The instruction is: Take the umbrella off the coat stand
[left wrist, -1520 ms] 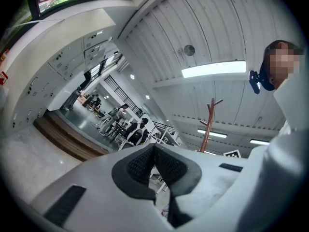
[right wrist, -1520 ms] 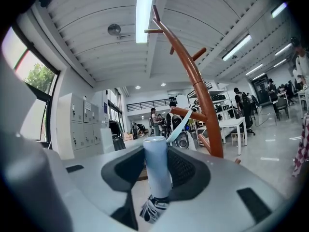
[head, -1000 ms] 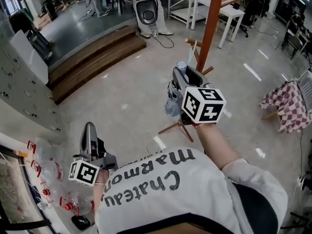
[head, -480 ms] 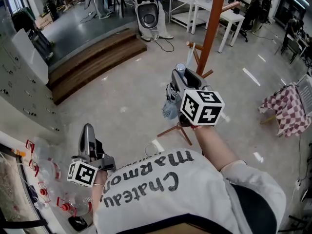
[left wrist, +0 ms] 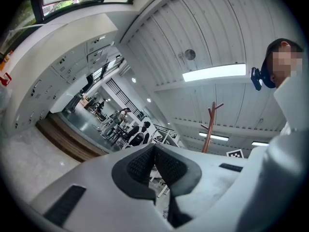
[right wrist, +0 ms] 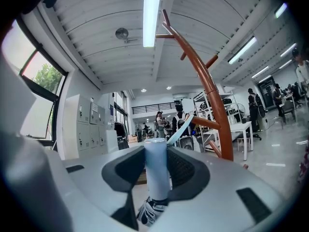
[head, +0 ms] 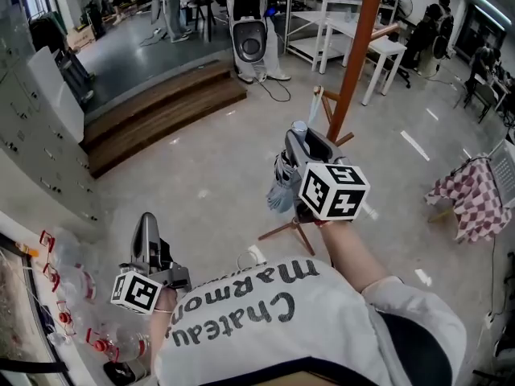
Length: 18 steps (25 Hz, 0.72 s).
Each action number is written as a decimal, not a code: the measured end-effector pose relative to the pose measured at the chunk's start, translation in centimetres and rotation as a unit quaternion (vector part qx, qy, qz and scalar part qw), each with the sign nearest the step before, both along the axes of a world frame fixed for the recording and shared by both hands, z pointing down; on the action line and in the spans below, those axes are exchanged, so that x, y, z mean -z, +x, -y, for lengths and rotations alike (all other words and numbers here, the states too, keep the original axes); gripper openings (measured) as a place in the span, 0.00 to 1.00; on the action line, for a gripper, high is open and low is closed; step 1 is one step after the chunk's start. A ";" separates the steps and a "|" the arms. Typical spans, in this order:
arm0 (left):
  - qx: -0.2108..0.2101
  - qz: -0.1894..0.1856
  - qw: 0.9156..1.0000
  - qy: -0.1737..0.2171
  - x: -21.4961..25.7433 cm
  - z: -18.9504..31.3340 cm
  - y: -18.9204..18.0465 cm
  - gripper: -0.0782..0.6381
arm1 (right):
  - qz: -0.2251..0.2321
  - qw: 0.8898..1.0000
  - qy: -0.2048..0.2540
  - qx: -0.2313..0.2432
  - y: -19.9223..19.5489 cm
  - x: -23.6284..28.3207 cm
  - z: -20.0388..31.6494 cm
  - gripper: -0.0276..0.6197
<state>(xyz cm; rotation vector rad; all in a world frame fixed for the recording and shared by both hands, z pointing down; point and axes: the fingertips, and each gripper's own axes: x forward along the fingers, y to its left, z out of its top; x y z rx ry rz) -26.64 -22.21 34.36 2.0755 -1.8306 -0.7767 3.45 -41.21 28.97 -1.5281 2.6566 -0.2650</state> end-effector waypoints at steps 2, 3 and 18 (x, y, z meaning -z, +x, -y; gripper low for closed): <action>0.000 -0.002 1.000 0.000 0.0 -0.1 -0.2 0.14 | 0.000 1.000 0.000 -0.001 -0.1 0.0 -0.1 0.28; 0.000 -0.003 1.000 0.001 0.1 -0.2 -0.4 0.14 | 0.000 1.000 0.000 -0.002 -0.2 0.1 -0.2 0.28; -0.004 -0.012 1.000 0.010 -0.1 -0.5 -2.3 0.14 | -0.009 1.000 0.007 0.002 -1.8 0.8 -1.3 0.28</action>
